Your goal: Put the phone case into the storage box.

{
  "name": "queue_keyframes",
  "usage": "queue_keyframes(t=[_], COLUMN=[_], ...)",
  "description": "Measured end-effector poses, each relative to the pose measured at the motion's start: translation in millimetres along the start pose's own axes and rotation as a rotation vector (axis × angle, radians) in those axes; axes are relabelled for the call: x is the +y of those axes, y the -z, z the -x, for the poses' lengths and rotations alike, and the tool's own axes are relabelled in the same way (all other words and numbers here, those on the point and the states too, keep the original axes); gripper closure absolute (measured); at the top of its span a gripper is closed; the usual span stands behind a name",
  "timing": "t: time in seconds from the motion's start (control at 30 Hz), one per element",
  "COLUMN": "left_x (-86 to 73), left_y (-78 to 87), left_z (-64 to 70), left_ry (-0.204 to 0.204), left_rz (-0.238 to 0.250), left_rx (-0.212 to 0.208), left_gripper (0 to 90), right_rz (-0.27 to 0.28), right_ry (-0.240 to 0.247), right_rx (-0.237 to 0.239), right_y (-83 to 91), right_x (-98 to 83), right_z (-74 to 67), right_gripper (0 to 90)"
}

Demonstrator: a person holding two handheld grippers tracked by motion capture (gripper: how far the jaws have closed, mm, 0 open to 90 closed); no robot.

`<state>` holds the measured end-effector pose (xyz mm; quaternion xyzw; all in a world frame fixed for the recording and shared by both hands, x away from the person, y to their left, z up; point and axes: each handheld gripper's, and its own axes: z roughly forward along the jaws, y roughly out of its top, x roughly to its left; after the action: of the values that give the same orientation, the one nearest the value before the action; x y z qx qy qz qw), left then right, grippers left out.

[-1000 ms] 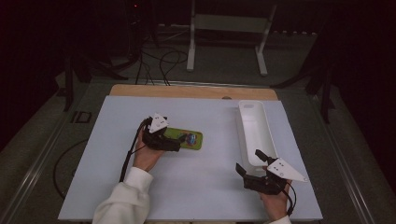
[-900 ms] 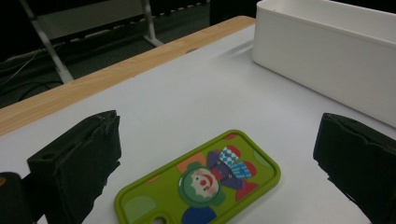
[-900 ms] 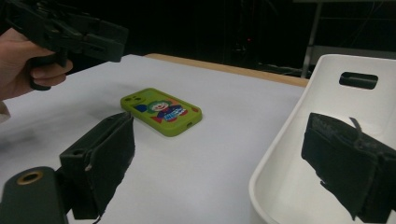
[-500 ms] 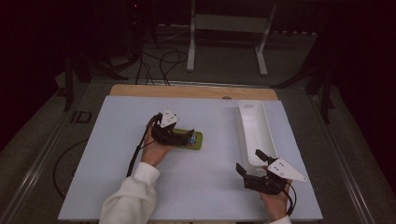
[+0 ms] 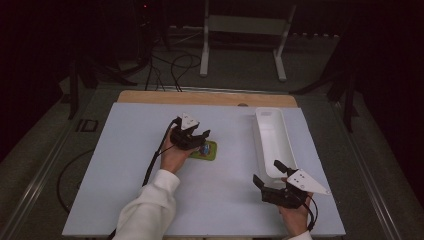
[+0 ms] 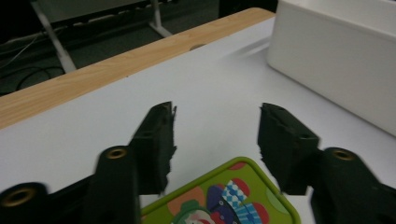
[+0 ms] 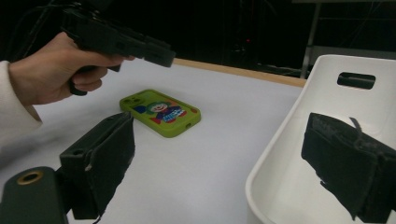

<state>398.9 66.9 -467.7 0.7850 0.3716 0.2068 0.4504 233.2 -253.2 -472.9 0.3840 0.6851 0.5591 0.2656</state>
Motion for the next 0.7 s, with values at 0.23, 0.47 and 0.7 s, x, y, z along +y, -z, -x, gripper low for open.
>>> queue_keyframes(t=[0.23,0.47,0.7], left_x=[-2.7,-7.5,-13.1], left_y=[-14.5,-26.0,-39.7], left_z=[1.0,-2.0,-1.3], left_ry=[0.011,0.043,0.061], left_rz=[-0.023,-0.065,-0.110], left_rx=[0.014,0.006,0.012], left_gripper=[68.1,89.2,89.9], right_rz=[0.002,0.004,0.007], right_ry=[0.000,0.000,-0.004], right_rx=[-0.001,-0.004,-0.005], right_y=[0.4,0.8,1.1], right_x=[0.1,0.3,0.4], right_z=[0.4,0.6,0.7], right_gripper=[9.6,9.6,9.6])
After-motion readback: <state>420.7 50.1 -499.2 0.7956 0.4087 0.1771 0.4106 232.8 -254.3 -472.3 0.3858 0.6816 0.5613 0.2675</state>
